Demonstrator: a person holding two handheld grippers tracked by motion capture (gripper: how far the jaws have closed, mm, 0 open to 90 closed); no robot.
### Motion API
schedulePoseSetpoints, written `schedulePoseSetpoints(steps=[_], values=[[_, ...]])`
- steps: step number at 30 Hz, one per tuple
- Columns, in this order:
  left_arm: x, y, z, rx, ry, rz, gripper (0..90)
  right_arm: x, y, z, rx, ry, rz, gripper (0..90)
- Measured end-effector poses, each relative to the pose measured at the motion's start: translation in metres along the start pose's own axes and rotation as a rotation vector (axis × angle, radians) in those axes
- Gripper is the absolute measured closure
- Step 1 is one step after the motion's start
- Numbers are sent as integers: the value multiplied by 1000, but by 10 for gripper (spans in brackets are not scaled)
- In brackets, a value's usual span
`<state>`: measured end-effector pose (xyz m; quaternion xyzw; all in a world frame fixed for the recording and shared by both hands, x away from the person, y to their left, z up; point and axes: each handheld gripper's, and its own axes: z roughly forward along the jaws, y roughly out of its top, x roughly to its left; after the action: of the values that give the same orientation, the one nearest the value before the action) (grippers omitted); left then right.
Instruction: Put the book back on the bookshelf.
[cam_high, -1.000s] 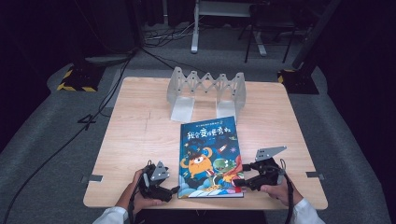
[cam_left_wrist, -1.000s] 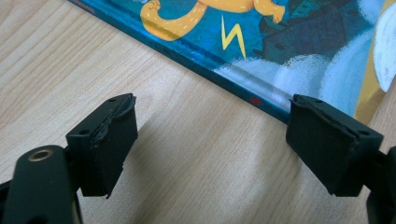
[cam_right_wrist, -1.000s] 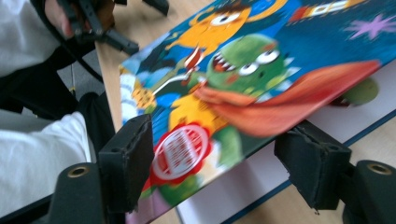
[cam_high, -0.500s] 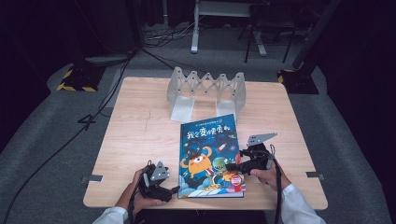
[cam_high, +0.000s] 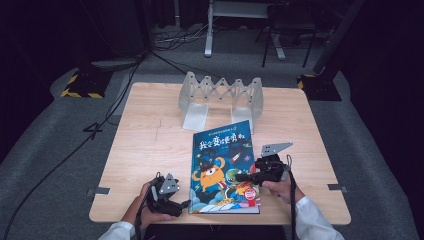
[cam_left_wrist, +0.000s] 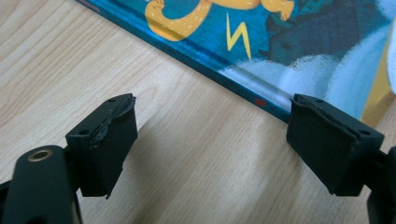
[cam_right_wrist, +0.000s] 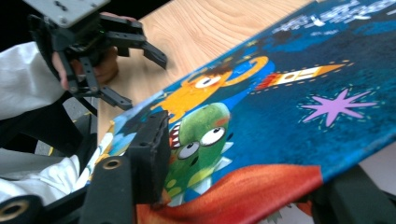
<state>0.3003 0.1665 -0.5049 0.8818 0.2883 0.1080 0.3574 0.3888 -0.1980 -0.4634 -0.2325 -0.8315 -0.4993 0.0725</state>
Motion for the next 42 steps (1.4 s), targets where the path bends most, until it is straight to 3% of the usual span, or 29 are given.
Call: schedulePoseSetpoints(steps=[19,21,31,35,38,42], values=[[3,-2,-2,4,3,-6,156,23,0,-4,-59,-54,-136,461],[3,-2,-2,3,2,-6,156,27,-1,-8,-76,-84,-170,461],[3,2,0,16,24,-32,156,36,0,-16,-114,-152,-242,463],[6,3,-1,15,7,-54,161,40,1,-18,-122,-173,-282,463],[6,5,0,-1,-51,-86,167,42,2,-19,-128,-184,-308,463],[2,13,4,-8,-84,-56,164,45,3,-20,-129,-196,-336,463]])
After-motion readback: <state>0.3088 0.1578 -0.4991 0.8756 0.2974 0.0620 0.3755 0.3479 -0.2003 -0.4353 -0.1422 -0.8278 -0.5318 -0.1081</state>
